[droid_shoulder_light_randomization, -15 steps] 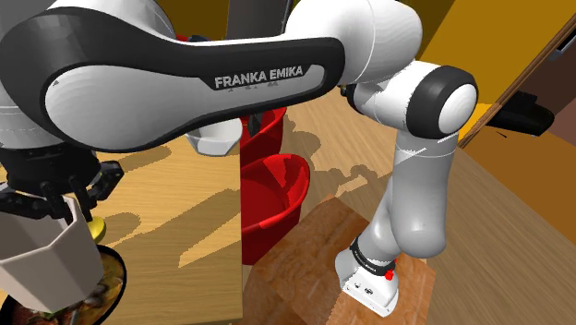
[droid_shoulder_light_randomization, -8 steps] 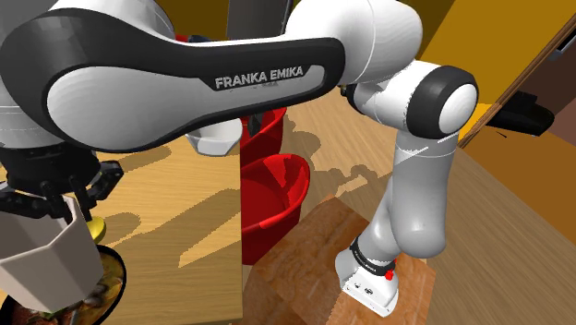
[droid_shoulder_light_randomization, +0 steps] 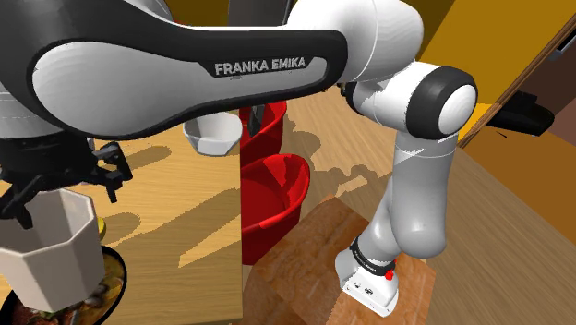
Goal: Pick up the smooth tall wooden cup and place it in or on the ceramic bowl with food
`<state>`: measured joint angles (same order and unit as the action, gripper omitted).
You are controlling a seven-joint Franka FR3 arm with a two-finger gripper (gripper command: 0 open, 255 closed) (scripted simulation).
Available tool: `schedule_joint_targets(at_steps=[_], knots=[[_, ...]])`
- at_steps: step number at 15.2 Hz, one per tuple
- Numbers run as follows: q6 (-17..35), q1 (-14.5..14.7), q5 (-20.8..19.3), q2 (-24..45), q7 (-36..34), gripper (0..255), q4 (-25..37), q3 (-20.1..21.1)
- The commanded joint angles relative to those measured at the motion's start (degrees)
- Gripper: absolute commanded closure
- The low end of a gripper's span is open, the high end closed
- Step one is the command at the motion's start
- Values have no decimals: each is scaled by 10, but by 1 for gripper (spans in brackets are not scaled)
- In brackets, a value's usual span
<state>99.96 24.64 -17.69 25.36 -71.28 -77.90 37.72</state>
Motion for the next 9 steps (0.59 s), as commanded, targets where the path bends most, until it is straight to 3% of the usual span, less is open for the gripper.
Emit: schedule_joint_targets(at_steps=[1,9], knots=[[-34,6,1,-1,3,0,34,2],[-51,11,1,1,4,0,52,2]])
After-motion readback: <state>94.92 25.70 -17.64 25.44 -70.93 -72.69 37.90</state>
